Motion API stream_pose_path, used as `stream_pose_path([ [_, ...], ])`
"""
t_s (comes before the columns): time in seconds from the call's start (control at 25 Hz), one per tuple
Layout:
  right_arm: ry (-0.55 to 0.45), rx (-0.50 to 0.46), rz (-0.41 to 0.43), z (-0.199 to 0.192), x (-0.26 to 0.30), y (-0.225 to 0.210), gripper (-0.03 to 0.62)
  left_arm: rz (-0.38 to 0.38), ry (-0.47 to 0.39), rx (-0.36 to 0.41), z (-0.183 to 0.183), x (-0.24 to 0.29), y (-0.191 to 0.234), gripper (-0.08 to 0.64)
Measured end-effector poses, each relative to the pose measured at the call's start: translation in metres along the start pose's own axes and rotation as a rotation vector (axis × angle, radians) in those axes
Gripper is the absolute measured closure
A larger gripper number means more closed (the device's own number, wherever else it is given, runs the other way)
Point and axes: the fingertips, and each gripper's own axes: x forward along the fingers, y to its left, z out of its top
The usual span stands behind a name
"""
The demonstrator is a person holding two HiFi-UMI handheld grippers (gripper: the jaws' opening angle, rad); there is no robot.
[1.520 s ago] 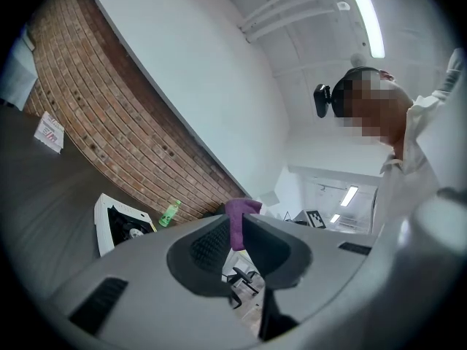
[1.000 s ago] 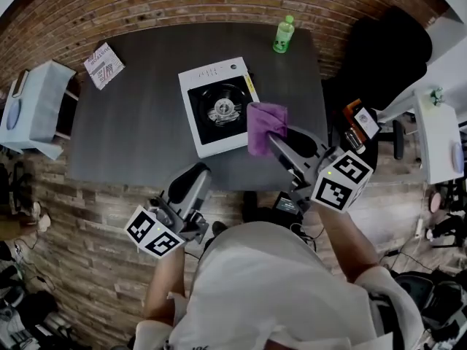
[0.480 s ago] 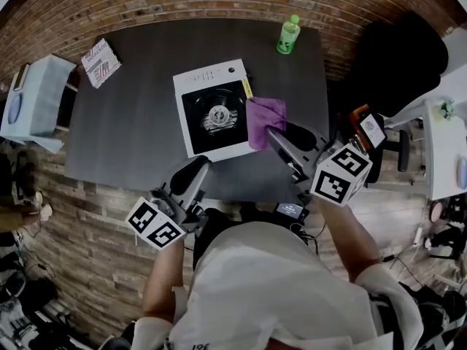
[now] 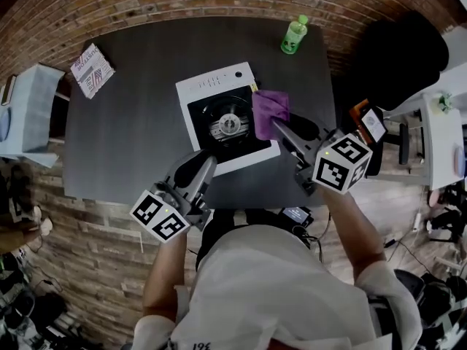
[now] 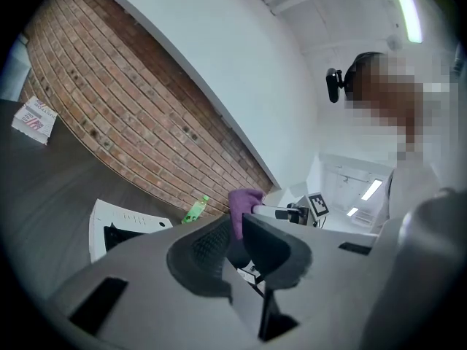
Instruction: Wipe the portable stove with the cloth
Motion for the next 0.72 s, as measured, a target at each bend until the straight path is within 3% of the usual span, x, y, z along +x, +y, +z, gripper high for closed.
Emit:
stream_pose_path([
  [0.48, 0.07, -0.102, -0.119, 0.006, 0.086, -0.02, 0.495, -0.035, 0.053, 0.014, 0.025, -0.002, 0.083, 0.513],
  [0.72, 0.147, -0.185, -0.11, 0.005, 0.12, -0.039, 0.495, -0.014, 0.075, 0.017, 0.024, 0.009, 0.113, 0.513],
])
